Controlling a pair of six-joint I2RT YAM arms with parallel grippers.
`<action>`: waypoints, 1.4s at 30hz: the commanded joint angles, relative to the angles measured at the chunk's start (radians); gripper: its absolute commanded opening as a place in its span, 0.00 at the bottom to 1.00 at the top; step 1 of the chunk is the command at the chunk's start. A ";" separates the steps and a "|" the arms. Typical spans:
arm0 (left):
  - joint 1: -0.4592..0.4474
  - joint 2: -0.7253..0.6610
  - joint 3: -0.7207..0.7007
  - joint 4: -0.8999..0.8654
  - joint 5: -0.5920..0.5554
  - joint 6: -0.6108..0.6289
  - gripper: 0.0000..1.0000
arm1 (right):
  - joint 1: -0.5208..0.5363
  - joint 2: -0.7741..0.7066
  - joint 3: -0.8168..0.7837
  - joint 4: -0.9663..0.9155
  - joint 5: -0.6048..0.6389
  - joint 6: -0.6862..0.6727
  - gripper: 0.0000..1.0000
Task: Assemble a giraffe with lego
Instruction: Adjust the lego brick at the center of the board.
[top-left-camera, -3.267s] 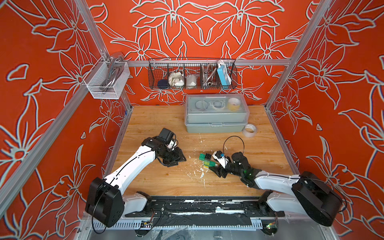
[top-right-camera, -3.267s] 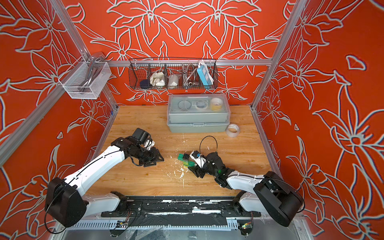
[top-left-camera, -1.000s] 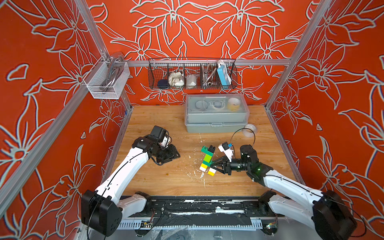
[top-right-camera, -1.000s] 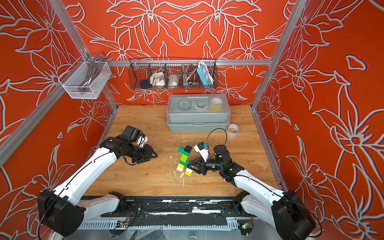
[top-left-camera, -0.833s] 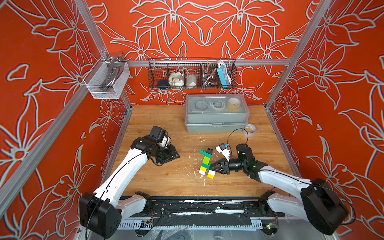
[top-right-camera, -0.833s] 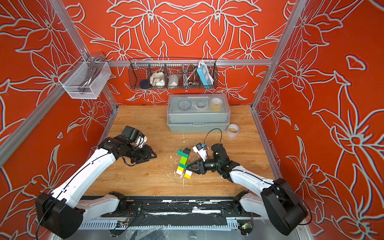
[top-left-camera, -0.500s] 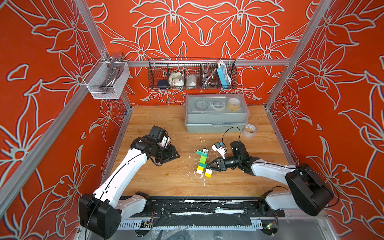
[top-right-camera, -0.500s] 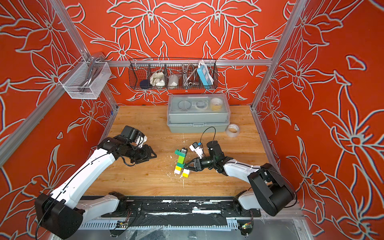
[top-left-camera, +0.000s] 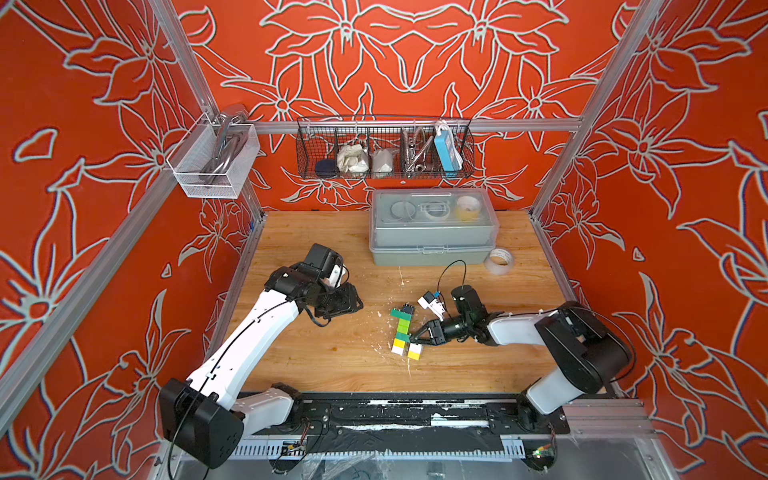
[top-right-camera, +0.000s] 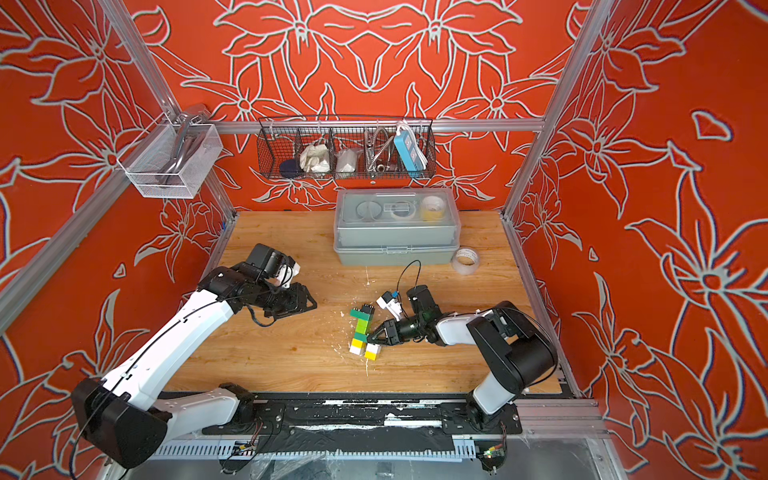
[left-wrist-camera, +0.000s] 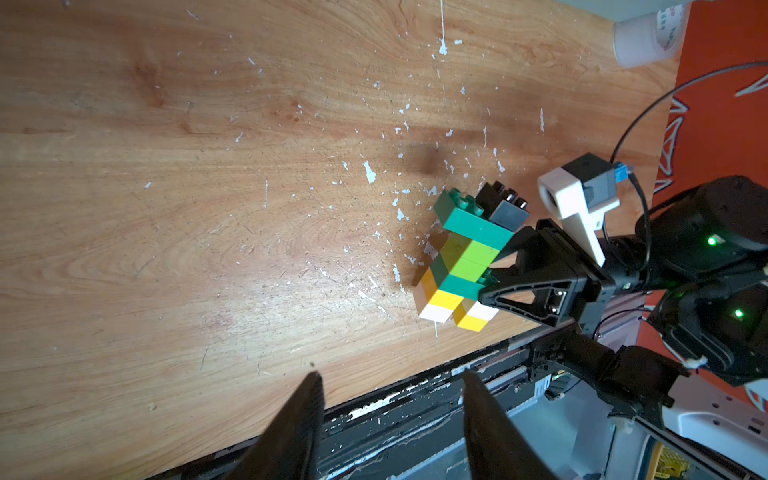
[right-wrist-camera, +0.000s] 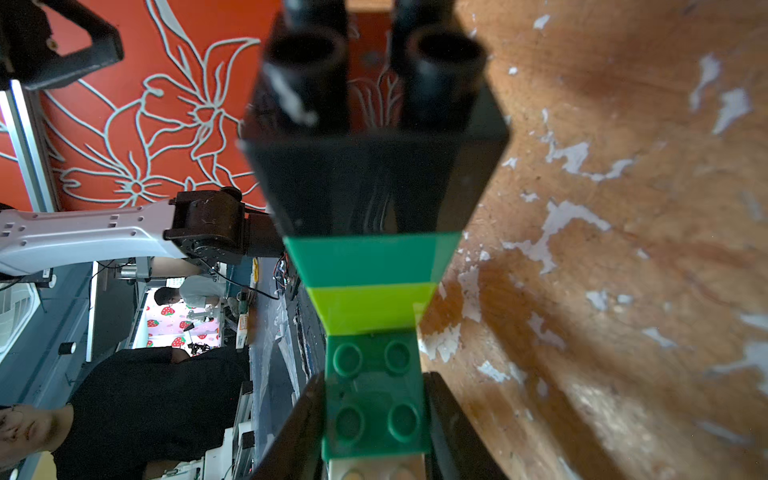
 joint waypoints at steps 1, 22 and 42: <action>-0.035 0.014 0.030 -0.040 -0.055 0.019 0.53 | -0.001 0.031 0.041 0.060 -0.039 0.034 0.36; -0.067 0.013 0.064 -0.055 -0.088 0.044 0.56 | -0.004 0.105 0.092 -0.017 -0.042 0.039 0.58; -0.076 0.030 0.000 0.017 -0.154 -0.041 0.84 | -0.029 -0.436 0.217 -0.828 0.659 -0.303 1.00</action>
